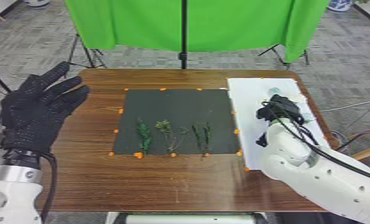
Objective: Arrange flowers
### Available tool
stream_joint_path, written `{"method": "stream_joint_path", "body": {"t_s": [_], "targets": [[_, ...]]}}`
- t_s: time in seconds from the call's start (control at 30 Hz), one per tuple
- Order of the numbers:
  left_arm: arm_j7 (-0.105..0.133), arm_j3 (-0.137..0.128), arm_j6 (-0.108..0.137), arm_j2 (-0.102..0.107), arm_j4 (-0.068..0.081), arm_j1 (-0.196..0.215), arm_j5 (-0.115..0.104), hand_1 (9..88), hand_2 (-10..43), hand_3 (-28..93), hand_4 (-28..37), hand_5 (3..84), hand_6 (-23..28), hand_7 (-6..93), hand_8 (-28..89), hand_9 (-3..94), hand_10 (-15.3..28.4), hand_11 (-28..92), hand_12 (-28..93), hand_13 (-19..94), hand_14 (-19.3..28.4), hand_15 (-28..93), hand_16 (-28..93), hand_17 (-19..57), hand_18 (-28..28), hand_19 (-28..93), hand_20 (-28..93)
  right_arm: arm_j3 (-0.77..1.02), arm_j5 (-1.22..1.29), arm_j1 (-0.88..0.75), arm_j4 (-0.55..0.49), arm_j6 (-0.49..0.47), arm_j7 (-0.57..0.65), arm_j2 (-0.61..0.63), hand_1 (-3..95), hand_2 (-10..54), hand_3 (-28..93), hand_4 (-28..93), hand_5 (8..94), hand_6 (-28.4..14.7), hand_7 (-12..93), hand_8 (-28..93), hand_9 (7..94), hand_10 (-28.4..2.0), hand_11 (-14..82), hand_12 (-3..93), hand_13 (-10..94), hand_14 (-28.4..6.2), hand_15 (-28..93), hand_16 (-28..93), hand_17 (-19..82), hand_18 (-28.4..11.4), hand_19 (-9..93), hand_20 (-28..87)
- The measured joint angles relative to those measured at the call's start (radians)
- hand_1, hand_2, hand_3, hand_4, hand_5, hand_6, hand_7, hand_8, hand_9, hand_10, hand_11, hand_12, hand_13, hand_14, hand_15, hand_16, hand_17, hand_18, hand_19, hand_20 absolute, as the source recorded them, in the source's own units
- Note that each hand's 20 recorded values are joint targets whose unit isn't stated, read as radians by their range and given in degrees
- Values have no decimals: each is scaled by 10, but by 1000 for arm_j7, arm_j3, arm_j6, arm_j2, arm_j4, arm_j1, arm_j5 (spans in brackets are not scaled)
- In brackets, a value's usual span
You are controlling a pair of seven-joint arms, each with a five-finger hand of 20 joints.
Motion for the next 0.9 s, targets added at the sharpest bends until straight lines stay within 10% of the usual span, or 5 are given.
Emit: {"method": "stream_joint_path", "body": {"t_s": [0.2,0.33,0.9], "targets": [[0,3,0,1,0,-5,0,212,92,772,-259,368,106,159,-97,337,220,288,115,256,284,517,-98,-69,284,666,-136,1,36,-9,23,-58,0,-1,417,-95,776,-246,650,-22,147,-115,834,-160,202,146,835,-98,507,153,478,-229,932,198],[-1,5,0,1,1,-10,0,212,92,770,-260,368,105,159,-98,337,219,289,115,256,284,516,-98,-69,284,666,-136,-8,31,-2,40,-60,2,-5,544,-95,732,-280,809,-9,225,30,910,-101,159,248,866,-68,498,168,491,-211,932,209],[-1,9,-1,12,5,-22,0,211,92,770,-259,368,106,158,-97,338,220,288,114,256,284,516,-98,-69,284,666,-135,-202,-163,67,48,132,24,-1,567,-95,735,-283,857,-15,199,48,937,-76,228,260,901,-47,505,193,512,-197,932,253]]}}
